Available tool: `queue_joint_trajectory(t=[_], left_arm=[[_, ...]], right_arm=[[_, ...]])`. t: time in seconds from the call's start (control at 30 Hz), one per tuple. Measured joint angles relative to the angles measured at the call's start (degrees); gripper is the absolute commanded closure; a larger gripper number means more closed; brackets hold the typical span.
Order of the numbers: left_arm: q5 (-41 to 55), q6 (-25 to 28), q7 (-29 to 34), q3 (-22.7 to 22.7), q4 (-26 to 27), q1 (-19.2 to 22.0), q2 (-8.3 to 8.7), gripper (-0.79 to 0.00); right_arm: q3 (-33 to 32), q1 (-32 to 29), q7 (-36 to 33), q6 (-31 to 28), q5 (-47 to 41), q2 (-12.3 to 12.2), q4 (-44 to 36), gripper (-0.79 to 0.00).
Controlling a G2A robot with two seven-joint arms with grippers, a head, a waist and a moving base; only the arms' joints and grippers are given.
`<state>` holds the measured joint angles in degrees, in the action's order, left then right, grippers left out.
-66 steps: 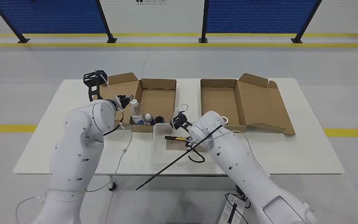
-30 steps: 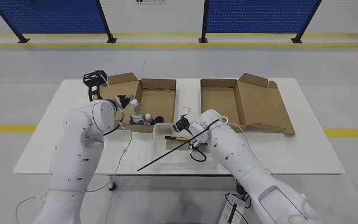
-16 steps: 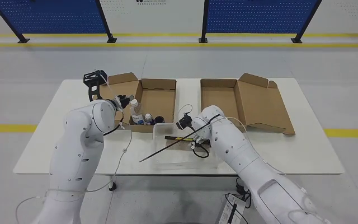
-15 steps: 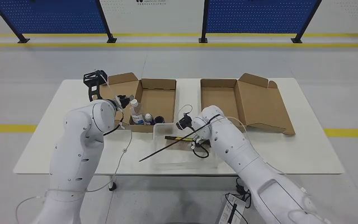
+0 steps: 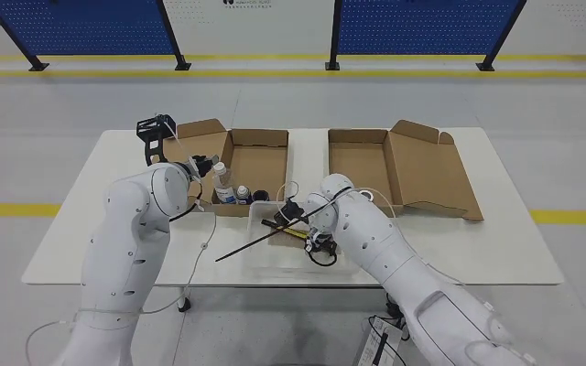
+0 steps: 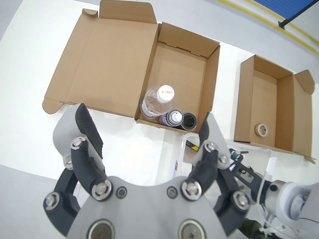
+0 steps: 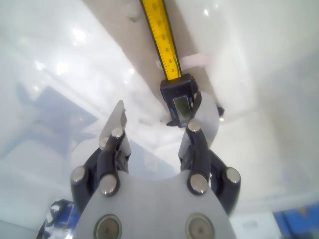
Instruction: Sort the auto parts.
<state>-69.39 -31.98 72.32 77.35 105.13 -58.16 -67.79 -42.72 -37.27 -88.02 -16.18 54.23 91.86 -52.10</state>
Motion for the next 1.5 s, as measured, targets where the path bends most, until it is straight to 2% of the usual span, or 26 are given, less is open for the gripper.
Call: queue_joint_trajectory(t=[0.13, 0.27, 0.33, 0.43, 0.5, 0.87, 1.03, 1.4, 1.47, 1.5], left_arm=[[0.00, 0.00, 0.00, 0.00, 0.00, 0.00, 0.00, -0.785], [0.00, 0.00, 0.00, 0.00, 0.00, 0.00, 0.00, -0.785], [0.00, 0.00, 0.00, 0.00, 0.00, 0.00, 0.00, -0.785], [0.00, 0.00, 0.00, 0.00, 0.00, 0.00, 0.00, -0.785], [0.00, 0.00, 0.00, 0.00, 0.00, 0.00, 0.00, -0.785], [0.00, 0.00, 0.00, 0.00, 0.00, 0.00, 0.00, -0.785], [0.00, 0.00, 0.00, 0.00, 0.00, 0.00, 0.00, -0.785], [0.00, 0.00, 0.00, 0.00, 0.00, 0.00, 0.00, -0.785], [0.00, 0.00, 0.00, 0.00, 0.00, 0.00, 0.00, -0.785], [0.00, 0.00, 0.00, 0.00, 0.00, 0.00, 0.00, -0.785]], right_arm=[[1.57, 0.16, 0.01, -0.09, -2.25, 0.06, -0.92, -0.536], [2.27, 0.93, 0.02, 1.72, -0.21, -0.35, -1.33, -0.493], [2.49, 1.06, 0.02, 2.65, 0.91, -0.55, -1.36, -0.499], [2.87, 0.84, 0.06, 3.26, 1.83, -0.69, -1.42, -0.462], [2.76, 0.64, 0.37, 3.45, 1.73, -0.76, -1.57, -0.391], [3.48, 0.37, 1.89, 3.94, 2.88, -0.71, 0.10, -0.323], [3.81, 0.65, 2.54, 3.67, 2.38, -0.45, 1.21, -0.246], [4.32, 1.79, 3.53, 3.07, 1.51, 0.07, 2.84, -0.271], [4.58, 1.93, 3.59, 2.91, 1.38, 0.23, 3.27, -0.219], [4.69, 1.97, 3.67, 2.84, 1.26, 0.30, 3.44, -0.166]])
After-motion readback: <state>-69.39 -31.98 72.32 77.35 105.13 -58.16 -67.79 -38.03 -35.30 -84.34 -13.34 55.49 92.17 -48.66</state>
